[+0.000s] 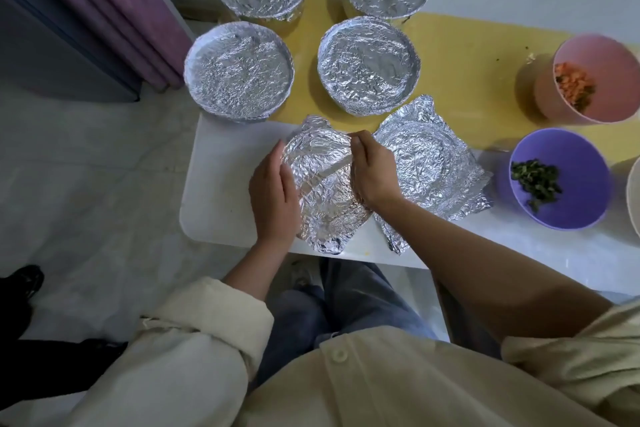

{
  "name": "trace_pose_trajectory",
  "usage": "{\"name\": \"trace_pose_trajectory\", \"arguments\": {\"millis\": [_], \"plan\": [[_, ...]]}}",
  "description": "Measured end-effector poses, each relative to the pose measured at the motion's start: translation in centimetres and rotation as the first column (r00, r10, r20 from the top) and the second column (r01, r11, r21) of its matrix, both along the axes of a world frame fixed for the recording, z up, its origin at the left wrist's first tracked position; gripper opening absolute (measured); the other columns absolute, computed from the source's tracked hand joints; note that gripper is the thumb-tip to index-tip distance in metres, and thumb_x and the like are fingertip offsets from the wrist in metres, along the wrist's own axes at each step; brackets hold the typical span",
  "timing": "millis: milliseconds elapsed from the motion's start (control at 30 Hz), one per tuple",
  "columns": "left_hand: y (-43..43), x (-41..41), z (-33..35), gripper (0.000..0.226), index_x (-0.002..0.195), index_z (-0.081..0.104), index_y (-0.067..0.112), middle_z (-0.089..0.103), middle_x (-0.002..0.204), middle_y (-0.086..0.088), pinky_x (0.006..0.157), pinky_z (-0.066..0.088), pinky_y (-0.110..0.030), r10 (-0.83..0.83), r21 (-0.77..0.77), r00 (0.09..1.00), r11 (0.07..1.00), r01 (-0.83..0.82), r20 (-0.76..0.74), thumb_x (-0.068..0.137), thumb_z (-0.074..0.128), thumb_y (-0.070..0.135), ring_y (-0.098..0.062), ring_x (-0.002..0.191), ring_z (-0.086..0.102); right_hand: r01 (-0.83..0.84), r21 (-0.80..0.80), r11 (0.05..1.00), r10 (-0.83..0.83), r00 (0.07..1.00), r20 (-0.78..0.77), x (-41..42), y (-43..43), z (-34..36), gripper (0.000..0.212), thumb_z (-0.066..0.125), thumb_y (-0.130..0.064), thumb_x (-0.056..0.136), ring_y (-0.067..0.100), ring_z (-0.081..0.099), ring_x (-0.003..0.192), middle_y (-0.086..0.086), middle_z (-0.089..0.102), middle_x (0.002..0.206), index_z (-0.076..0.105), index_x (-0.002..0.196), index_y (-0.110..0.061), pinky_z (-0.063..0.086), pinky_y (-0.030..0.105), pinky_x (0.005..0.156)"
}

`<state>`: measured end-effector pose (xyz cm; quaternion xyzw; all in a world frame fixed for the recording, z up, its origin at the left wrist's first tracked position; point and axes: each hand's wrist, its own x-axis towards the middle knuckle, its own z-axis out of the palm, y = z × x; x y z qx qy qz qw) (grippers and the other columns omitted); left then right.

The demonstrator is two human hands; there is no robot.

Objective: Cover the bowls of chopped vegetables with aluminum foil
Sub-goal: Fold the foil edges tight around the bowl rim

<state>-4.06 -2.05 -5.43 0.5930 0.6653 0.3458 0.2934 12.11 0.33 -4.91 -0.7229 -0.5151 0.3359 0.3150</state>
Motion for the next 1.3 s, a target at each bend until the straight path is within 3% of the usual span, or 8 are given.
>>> {"name": "trace_pose_trajectory", "arguments": {"millis": [200,267,367,500,700,867,1133,1300], "plan": [[1.7,0.2,1.5,0.063,0.141,0.049,0.005,0.048,0.148,-0.015,0.112,0.03,-0.046,-0.091,-0.048,0.91,0.996,0.078,-0.405,0.095,0.02,0.036,-0.034,0.136,0.044,0.407,-0.096,0.909,-0.417,0.896,-0.153,-0.7,-2.9,0.2,0.03,0.029,-0.033,0.104,0.032,0.059,0.079,0.014,0.058,0.087,0.05,0.111,-0.013,0.051,0.047,0.072],[0.9,1.0,1.9,0.067,0.146,0.042,0.003,0.044,0.151,-0.016,0.114,0.028,-0.048,-0.109,-0.069,0.866,0.994,0.086,-0.488,0.094,0.017,0.037,-0.034,0.138,0.041,0.409,-0.152,0.9,-0.433,0.881,-0.189,-1.2,-4.3,0.2,0.024,0.029,-0.029,0.104,0.03,0.057,0.081,0.011,0.055,0.089,0.047,0.108,-0.013,0.047,0.039,0.07],[-0.3,1.6,1.9,0.066,0.15,0.034,0.002,0.03,0.159,-0.017,0.119,0.019,-0.051,-0.094,-0.068,0.799,0.995,0.066,-0.595,0.096,0.021,0.036,-0.032,0.148,0.028,0.365,-0.194,0.911,-0.401,0.893,-0.206,-1.8,-6.0,-0.1,0.023,0.031,-0.042,0.093,0.037,0.059,0.082,0.013,0.056,0.093,0.044,0.104,-0.026,0.053,0.053,0.075],[-0.7,2.2,1.8,0.063,0.152,0.032,0.004,0.022,0.162,-0.018,0.12,0.013,-0.051,-0.134,-0.013,0.745,0.986,0.166,-0.653,0.097,0.025,0.033,-0.032,0.15,0.021,0.229,0.058,0.972,-0.232,0.972,0.043,-0.6,-5.6,1.1,0.049,0.039,-0.025,0.095,0.028,0.039,0.132,0.013,0.043,0.143,0.039,0.141,-0.009,0.029,0.04,0.113],[0.2,1.7,1.3,0.065,0.151,0.03,0.001,0.033,0.158,-0.017,0.113,0.032,-0.044,-0.132,-0.093,0.775,0.991,0.094,-0.618,0.096,0.02,0.033,-0.031,0.142,0.037,-0.268,0.119,0.956,0.195,0.885,0.424,-0.3,-2.6,0.8,0.054,0.035,-0.029,0.1,0.032,0.041,0.133,0.018,0.045,0.145,0.038,0.145,0.001,0.034,0.046,0.11],[0.9,2.2,1.3,0.049,0.142,0.048,0.007,0.054,0.142,-0.01,0.1,0.043,-0.04,-0.028,0.01,0.896,0.999,0.036,-0.444,0.097,0.033,0.018,-0.029,0.127,0.051,-0.232,0.161,0.959,0.151,0.903,0.402,0.1,-2.5,-0.2,0.047,0.039,-0.026,0.102,0.029,0.053,0.097,0.015,0.057,0.117,0.042,0.141,0.001,0.041,0.038,0.081],[1.6,0.8,0.7,0.037,0.126,0.065,0.012,0.07,0.117,-0.007,0.078,0.037,-0.013,0.1,0.069,0.993,0.993,-0.096,-0.055,0.099,0.041,0.004,-0.015,0.095,0.062,-0.096,0.033,0.995,0.088,0.979,0.184,0.0,-1.8,0.4,0.038,0.031,-0.034,0.105,0.022,0.056,0.103,0.004,0.06,0.122,0.047,0.136,-0.017,0.034,0.027,0.073],[2.0,0.0,0.1,0.038,0.124,0.066,0.013,0.072,0.107,0.0,0.076,0.046,-0.025,0.133,-0.057,0.986,0.99,-0.128,0.102,0.1,0.037,0.016,-0.017,0.084,0.062,-0.026,0.009,1.0,0.025,0.998,0.049,0.3,-1.0,0.3,0.035,0.028,-0.037,0.105,0.015,0.049,0.063,-0.004,0.053,0.07,0.056,0.114,-0.018,0.026,0.029,0.056]]}}
